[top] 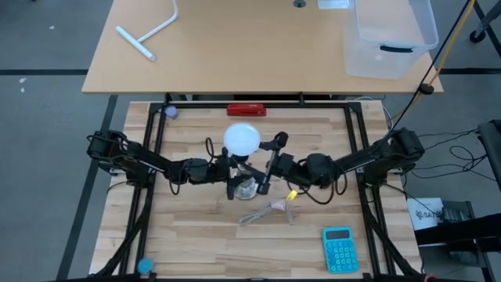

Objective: Screw lightbulb
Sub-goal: Remove the white lightbulb from the silver lamp

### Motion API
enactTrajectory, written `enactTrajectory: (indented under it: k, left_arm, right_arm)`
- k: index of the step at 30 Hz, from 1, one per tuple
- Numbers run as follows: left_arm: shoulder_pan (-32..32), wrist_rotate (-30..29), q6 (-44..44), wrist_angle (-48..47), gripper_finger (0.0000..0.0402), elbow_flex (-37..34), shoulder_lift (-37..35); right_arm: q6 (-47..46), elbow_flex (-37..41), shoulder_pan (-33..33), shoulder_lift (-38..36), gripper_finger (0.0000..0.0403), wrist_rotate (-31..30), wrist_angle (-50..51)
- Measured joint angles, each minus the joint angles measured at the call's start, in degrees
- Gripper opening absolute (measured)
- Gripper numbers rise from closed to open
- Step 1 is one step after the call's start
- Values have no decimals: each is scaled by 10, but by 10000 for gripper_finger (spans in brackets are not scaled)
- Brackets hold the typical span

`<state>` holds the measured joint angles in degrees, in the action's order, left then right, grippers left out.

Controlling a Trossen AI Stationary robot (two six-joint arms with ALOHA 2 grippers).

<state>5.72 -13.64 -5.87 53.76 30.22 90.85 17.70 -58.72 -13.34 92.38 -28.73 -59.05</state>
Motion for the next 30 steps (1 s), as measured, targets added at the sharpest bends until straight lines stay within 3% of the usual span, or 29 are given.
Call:
enactTrajectory:
  k: [14, 18, 26, 30]
  left_arm:
    - [0, -4, -8, 0, 190, 0, 0]
    - [0, -4, -9, 0, 190, 0, 0]
    - [3, -1, -7, -3, 190, 0, 0]
    - [5, 11, -6, -4, 190, 0, 0]
  right_arm:
    - [-7, -106, 14, 53, 294, -28, 72]
    - [-14, -112, 16, 53, 261, -29, 98]
    - [-22, -112, 14, 52, 149, -19, 105]
    - [-22, -112, 13, 52, 140, -17, 111]
